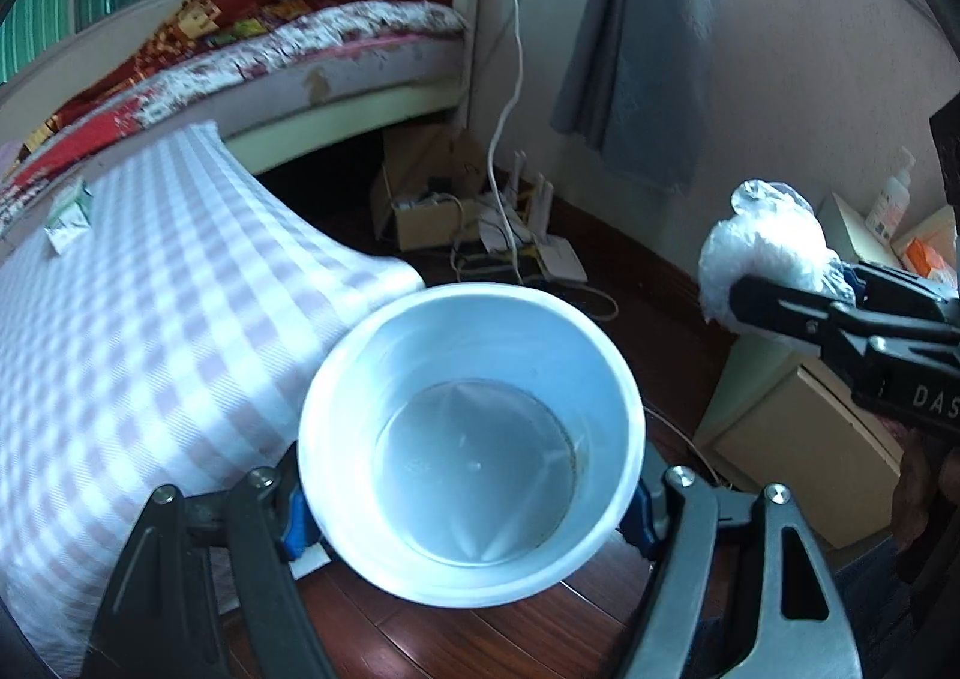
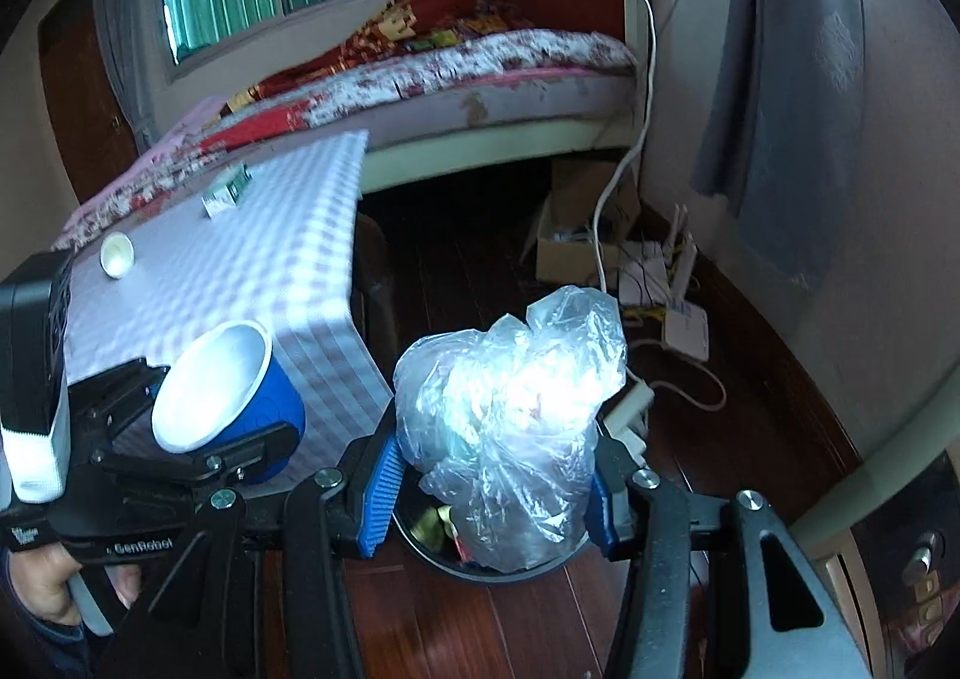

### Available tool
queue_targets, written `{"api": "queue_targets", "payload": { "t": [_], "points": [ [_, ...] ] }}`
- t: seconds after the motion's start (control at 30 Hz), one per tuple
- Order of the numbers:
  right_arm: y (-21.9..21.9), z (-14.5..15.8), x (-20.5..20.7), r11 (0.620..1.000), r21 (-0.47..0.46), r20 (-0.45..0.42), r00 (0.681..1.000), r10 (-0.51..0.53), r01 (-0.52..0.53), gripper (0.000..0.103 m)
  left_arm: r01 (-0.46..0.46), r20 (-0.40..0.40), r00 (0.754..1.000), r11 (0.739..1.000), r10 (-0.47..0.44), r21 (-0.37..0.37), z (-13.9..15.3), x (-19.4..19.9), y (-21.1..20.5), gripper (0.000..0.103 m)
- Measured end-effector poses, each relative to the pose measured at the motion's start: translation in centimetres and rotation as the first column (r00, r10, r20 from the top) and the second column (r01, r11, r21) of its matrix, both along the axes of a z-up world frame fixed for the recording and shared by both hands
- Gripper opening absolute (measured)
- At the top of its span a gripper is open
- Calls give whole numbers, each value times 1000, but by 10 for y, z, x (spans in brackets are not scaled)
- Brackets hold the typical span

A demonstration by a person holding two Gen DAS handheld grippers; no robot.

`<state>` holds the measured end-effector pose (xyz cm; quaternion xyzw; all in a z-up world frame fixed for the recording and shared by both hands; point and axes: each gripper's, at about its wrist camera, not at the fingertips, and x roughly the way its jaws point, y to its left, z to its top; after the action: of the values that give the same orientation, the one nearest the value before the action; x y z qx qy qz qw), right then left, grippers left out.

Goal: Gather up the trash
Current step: 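Carry the blue cup and plastic bag over the black bin and open both tools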

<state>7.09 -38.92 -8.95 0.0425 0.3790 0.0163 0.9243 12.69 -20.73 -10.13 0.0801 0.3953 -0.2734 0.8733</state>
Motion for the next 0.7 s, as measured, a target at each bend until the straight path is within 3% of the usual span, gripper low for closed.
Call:
{"api": "queue_targets", "payload": {
  "t": [0.43, 0.7],
  "points": [
    [-8, -85, 28, 997, -21, -188, 980, 63, -68, 52, 5, -146, 989, 1000, -1, 29, -57, 25, -20, 76],
    [-4, -131, 58, 979, -65, -287, 944, 166, -192, 53, 34, -232, 972, 999, -32, 4, -97, 45, -33, 77]
  ]
}}
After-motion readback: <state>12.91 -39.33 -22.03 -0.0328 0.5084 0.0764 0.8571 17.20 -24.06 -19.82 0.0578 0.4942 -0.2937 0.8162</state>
